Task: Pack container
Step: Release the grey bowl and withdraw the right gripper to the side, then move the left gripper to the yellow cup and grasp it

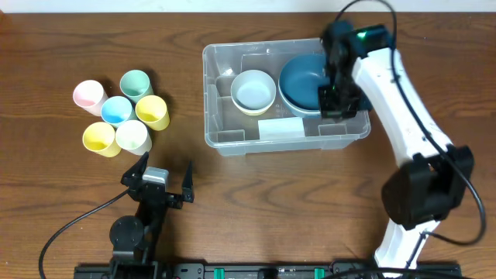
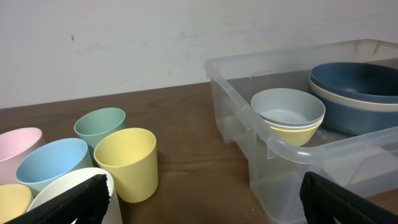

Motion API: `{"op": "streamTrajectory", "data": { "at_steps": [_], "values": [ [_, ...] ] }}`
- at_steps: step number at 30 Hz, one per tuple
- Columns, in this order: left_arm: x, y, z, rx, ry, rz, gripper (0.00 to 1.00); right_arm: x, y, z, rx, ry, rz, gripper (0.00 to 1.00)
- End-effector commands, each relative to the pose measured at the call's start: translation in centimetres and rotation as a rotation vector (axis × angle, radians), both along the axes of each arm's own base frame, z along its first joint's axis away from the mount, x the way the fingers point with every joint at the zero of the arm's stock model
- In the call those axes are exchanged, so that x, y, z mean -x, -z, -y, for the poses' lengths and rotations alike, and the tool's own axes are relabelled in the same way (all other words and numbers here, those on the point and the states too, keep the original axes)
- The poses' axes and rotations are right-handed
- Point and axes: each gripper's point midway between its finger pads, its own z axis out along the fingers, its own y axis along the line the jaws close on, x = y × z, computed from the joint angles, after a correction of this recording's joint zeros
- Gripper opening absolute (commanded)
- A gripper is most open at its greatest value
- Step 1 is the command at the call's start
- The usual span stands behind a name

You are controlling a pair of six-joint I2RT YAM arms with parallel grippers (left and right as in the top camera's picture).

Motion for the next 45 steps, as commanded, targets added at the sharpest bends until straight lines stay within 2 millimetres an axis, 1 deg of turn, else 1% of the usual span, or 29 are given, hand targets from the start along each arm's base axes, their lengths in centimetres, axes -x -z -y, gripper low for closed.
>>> {"op": "streamTrajectory", "data": {
  "at_steps": [1, 2, 4, 6, 8, 10, 12, 14, 17, 18, 20, 23, 25, 27, 29, 31, 35, 37, 41, 43, 45],
  "values": [
    [0.1, 1.6, 0.3, -0.018, 0.019, -0.042, 0.98, -0.3, -7.1, -0.3, -0.073, 0.009, 0.208, 0.05],
    [0.1, 1.5, 0.3, -0.018, 0.019, -0.041, 0.98, -0.5, -8.2, 0.2, -0.066, 0.016, 0.247, 0.1],
    [0.1, 1.5, 0.3, -0.018, 0.018, -0.041, 0.98, -1.0, -10.6, 1.8, -0.04, 0.066, 0.352, 0.33],
    [0.1, 1.6, 0.3, -0.018, 0.019, -0.042, 0.98, -1.4, -12.2, 3.2, -0.035, 0.115, 0.424, 0.46],
    [0.1, 1.5, 0.3, -0.018, 0.019, -0.041, 0.98, -1.8, -13.5, 5.1, -0.037, 0.181, 0.482, 0.61],
    [0.1, 1.5, 0.3, -0.018, 0.019, -0.041, 0.98, -2.1, -14.2, 7.1, -0.036, 0.257, 0.513, 0.77],
    [0.1, 1.5, 0.3, -0.018, 0.019, -0.041, 0.98, -2.3, -14.4, 9.4, -0.026, 0.323, 0.526, 0.83],
    [0.1, 1.5, 0.3, -0.018, 0.019, -0.041, 0.98, -2.2, -14.4, 12.1, -0.01, 0.403, 0.527, 0.87],
    [0.1, 1.5, 0.3, -0.018, 0.018, -0.038, 0.98, -1.7, -14.3, 15.5, 0.009, 0.507, 0.522, 0.91],
    [0.1, 1.4, 0.3, -0.017, 0.019, -0.034, 0.98, -1.4, -14.3, 16.7, 0.015, 0.539, 0.52, 0.98],
    [0.1, 1.4, 0.3, -0.018, 0.019, -0.037, 0.98, -0.7, -14.2, 19.1, 0.03, 0.608, 0.512, 0.99],
    [0.1, 1.5, 0.3, -0.018, 0.019, -0.039, 0.98, 0.5, -14.1, 22.2, 0.053, 0.695, 0.502, 0.99],
    [0.1, 1.5, 0.3, -0.018, 0.019, -0.039, 0.98, 1.0, -14.0, 23.3, 0.035, 0.735, 0.496, 0.99],
    [0.1, 1.5, 0.3, -0.018, 0.019, -0.039, 0.98, 1.2, -13.9, 23.5, -0.009, 0.754, 0.493, 0.99],
    [0.1, 1.5, 0.3, -0.018, 0.019, -0.039, 0.98, 1.3, -13.8, 23.2, -0.054, 0.756, 0.483, 0.99],
    [0.1, 1.5, 0.3, -0.018, 0.019, -0.038, 0.98, 1.4, -13.7, 23.1, -0.056, 0.751, 0.476, 0.99],
    [0.2, 1.3, 0.7, 0.002, 0.041, -0.036, 0.98, 1.7, -13.6, 22.8, -0.041, 0.686, 0.458, 0.99],
    [0.3, 1.0, 1.1, 0.047, 0.062, -0.041, 0.98, 1.9, -13.5, 22.8, -0.038, 0.689, 0.45, 0.99],
    [1.2, 0.4, 2.1, 0.173, 0.108, -0.121, 0.98, 1.9, -13.5, 22.8, -0.038, 0.689, 0.449, 0.99],
    [1.8, -0.3, 2.1, 0.205, 0.099, -0.17, 0.98, 1.9, -13.5, 22.8, -0.038, 0.689, 0.449, 0.99],
    [2.6, -1.9, 2.0, 0.204, 0.094, -0.203, 0.98, 1.9, -13.5, 22.8, -0.038, 0.689, 0.449, 0.99]
  ]
}}
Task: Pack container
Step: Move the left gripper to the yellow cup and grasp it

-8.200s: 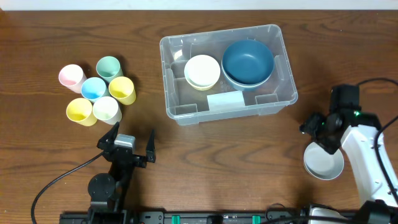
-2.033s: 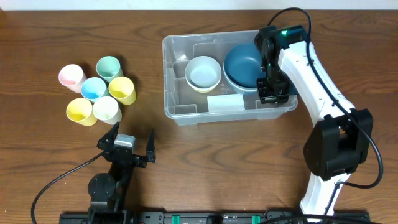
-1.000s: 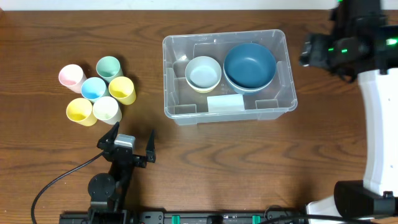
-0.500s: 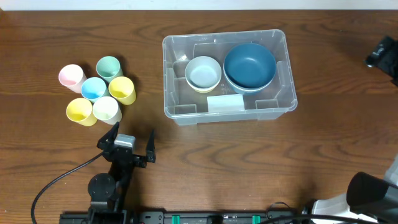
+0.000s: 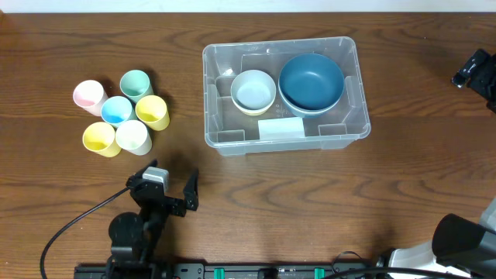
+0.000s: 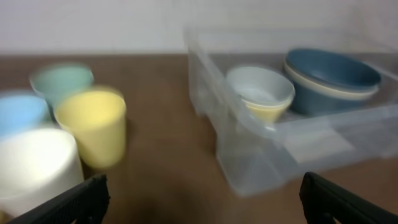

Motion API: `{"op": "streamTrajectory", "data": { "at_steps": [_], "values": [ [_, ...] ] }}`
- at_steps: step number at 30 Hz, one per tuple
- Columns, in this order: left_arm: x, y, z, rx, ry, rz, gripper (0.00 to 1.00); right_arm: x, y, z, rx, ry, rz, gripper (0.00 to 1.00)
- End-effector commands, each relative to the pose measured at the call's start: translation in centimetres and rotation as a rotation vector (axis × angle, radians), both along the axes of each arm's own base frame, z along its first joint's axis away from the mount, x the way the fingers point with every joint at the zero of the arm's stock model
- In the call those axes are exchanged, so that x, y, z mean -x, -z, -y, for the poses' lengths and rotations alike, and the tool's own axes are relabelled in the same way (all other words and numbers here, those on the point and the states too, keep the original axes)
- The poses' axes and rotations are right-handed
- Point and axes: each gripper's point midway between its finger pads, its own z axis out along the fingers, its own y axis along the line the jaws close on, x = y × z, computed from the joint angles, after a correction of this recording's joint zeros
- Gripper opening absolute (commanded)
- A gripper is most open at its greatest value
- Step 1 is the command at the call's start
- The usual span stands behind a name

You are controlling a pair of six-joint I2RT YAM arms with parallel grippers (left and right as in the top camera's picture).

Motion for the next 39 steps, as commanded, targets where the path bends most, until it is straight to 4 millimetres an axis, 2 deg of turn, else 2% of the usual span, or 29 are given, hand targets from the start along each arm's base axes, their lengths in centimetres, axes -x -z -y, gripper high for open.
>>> {"op": "streamTrajectory", "data": {
  "at_steps": [1, 6, 10, 16, 18, 20, 25, 29, 32, 34, 39],
  "values": [
    [1.1, -4.4, 0.6, 0.068, 0.025, -0.002, 0.98, 0.0, -0.1, -0.2, 0.001, -0.023, 0.0, 0.99],
    [2.1, -10.5, 0.1, 0.057, -0.005, -0.098, 0.98, 0.0, -0.1, -0.2, 0.001, -0.023, 0.0, 0.99],
    [1.6, -14.3, 0.2, 0.042, -0.008, -0.27, 0.98, 0.0, -0.1, -0.2, 0.001, -0.023, 0.0, 0.99],
    [1.3, -18.6, 0.2, 0.016, -0.01, -0.531, 0.98, 0.0, -0.1, -0.2, 0.001, -0.023, 0.0, 0.99],
    [1.3, -19.4, 0.2, 0.011, -0.012, -0.594, 0.98, 0.0, -0.1, -0.2, 0.001, -0.023, 0.0, 0.99],
    [0.3, -19.9, 0.2, 0.009, -0.013, -0.629, 0.98, 0.0, -0.1, -0.2, 0.001, -0.023, 0.0, 0.99],
    [-2.5, -17.8, -0.1, -0.013, -0.04, -0.705, 0.98, 0.0, -0.1, -0.2, 0.001, -0.023, 0.0, 0.99],
    [-5.7, -15.3, -2.5, -0.113, -0.167, -0.765, 0.98, 0.0, -0.1, -0.2, 0.001, -0.023, 0.0, 0.99],
    [-7.9, -12.4, -3.4, -0.166, -0.214, -0.854, 0.98, 0.0, -0.1, -0.2, 0.001, -0.023, 0.0, 0.99],
    [-9.2, -10.4, -3.4, -0.178, -0.212, -0.916, 1.0, 0.0, -0.1, -0.2, 0.001, -0.023, 0.0, 0.99],
    [-12.1, -5.7, -3.2, -0.198, -0.207, -1.03, 0.91, 0.0, -0.1, -0.2, 0.001, -0.023, 0.0, 0.99]
  ]
}}
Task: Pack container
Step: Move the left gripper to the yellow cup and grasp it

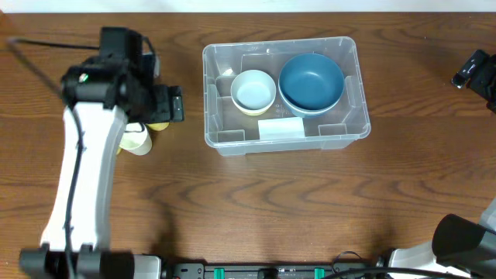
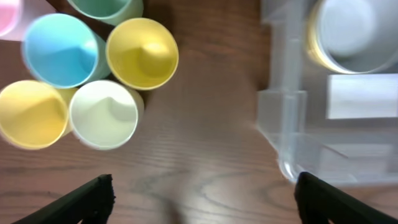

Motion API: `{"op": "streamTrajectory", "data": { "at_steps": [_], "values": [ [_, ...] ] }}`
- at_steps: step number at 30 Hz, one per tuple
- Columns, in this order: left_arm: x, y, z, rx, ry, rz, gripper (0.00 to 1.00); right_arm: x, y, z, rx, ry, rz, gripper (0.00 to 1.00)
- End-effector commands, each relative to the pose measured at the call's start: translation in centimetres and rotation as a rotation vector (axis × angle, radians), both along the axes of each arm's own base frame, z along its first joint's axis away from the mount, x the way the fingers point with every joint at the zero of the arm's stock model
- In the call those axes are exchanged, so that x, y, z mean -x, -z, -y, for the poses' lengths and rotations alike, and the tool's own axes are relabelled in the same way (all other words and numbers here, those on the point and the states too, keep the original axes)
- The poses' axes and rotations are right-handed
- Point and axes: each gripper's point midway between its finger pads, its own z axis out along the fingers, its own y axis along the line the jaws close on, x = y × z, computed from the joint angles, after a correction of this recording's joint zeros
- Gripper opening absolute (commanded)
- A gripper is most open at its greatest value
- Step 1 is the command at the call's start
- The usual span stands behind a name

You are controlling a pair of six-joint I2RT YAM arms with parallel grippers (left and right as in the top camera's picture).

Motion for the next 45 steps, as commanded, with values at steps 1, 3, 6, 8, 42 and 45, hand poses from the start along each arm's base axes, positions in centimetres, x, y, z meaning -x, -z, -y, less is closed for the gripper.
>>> {"op": "streamTrajectory", "data": {
  "at_steps": [1, 3, 6, 8, 42, 45],
  "values": [
    [-1.4, 2.5, -0.5, -0.037, -0.007, -0.06, 0.89, 0.0, -0.1, -0.2, 0.001, -0.012, 0.003, 0.99],
    [-2.2, 4.1, -0.4, -0.04, -0.006, -0.093, 0.85, 0.0, -0.1, -0.2, 0.001, -0.012, 0.003, 0.99],
    [-3.0, 6.3, -0.4, -0.042, -0.005, -0.137, 0.8, 0.0, -0.1, -0.2, 0.001, -0.012, 0.003, 0.99],
    [-3.5, 7.5, -0.4, -0.044, -0.005, -0.16, 0.77, 0.0, -0.1, -0.2, 0.001, -0.012, 0.003, 0.99],
    [-5.9, 8.7, -1.7, -0.124, -0.034, -0.135, 0.06, 0.0, -0.1, -0.2, 0.001, -0.012, 0.003, 0.99],
    [-4.4, 3.6, -1.3, -0.1, -0.039, -0.044, 0.06, 0.0, -0.1, -0.2, 0.001, -0.012, 0.003, 0.99]
  ]
}}
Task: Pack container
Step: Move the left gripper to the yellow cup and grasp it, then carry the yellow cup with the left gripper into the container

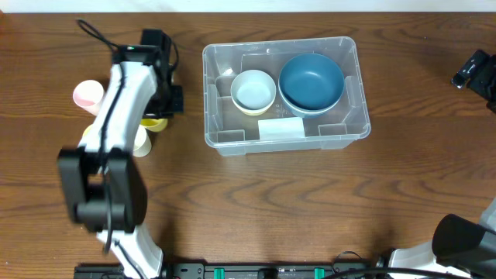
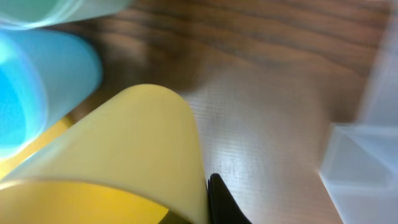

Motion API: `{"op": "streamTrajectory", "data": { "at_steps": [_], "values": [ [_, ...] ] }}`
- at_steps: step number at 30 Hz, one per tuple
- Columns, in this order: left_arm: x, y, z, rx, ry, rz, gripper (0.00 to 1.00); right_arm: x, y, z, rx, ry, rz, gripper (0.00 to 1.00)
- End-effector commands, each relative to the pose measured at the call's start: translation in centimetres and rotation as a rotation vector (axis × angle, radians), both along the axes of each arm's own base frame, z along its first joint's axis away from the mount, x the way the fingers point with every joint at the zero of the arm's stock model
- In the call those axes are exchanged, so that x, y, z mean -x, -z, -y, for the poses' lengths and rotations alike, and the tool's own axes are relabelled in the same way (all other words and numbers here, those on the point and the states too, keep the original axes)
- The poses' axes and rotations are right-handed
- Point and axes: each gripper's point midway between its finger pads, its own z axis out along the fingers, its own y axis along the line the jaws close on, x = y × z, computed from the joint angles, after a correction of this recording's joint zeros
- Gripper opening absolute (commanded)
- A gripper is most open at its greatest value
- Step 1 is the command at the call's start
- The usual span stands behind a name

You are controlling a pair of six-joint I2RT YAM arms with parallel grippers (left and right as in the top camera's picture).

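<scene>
A clear plastic container (image 1: 207, 93) stands mid-table, holding a small white bowl (image 1: 253, 90) and a large blue bowl (image 1: 311, 80). Left of it is a cluster of cups. My left gripper (image 1: 159, 110) is down among them, shut on the wall of a yellow cup (image 2: 124, 149); one black finger (image 2: 221, 199) presses its outer side, and the other is hidden. A blue cup (image 2: 43, 81) and a green cup (image 2: 56, 9) stand just behind it. My right gripper (image 1: 469, 71) is at the far right edge, its jaws unclear.
A pink cup (image 1: 85, 94) and a white cup (image 1: 141, 142) show around my left arm; other cups are hidden under it. A white label (image 1: 280, 128) lies in the container's front section. The container's corner (image 2: 364, 168) is close on the right.
My left gripper was open high above the cups, looking down on them. Now it is low at the cluster's right side, shut on the yellow cup nearest the container.
First my right gripper was over the blue bowl in the container, with my left arm parked open at the front. Then the right arm was at the far right edge. Then my left arm was above the cups, and now it holds the yellow cup.
</scene>
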Motion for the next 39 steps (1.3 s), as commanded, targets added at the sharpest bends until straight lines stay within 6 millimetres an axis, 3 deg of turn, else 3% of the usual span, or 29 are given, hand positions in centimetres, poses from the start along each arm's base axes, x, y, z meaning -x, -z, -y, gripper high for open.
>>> {"op": "streamTrajectory", "data": {
  "at_steps": [1, 7, 10, 13, 17, 23, 29, 39],
  "values": [
    [0.5, -8.0, 0.7, 0.036, 0.0, 0.2, 0.06, 0.0, -0.1, -0.2, 0.001, -0.012, 0.003, 0.99],
    [4.4, -15.7, 6.2, 0.183, 0.146, 0.396, 0.06, 0.0, -0.1, -0.2, 0.001, -0.012, 0.003, 0.99],
    [5.4, -17.2, 9.5, 0.217, 0.248, 0.446, 0.06, 0.0, -0.1, -0.2, 0.001, -0.012, 0.003, 0.99],
    [5.8, -17.1, 13.6, 0.24, 0.389, 0.459, 0.06, 0.0, -0.1, -0.2, 0.001, -0.012, 0.004, 0.99],
    [5.9, -15.1, 18.6, 0.249, 0.547, 0.421, 0.06, 0.0, -0.1, -0.2, 0.001, -0.012, 0.003, 0.98],
    [5.1, -9.8, 23.4, 0.238, 0.642, 0.315, 0.06, 0.0, -0.1, -0.2, 0.001, -0.012, 0.003, 0.99],
    [4.2, -5.0, 25.9, 0.227, 0.643, 0.233, 0.06, 0.0, -0.1, 0.0, 0.001, -0.008, 0.003, 0.99],
    [3.1, -1.0, 29.2, 0.281, 0.644, 0.204, 0.06, 0.0, -0.1, -0.1, 0.001, -0.009, 0.003, 0.99]
  ]
}}
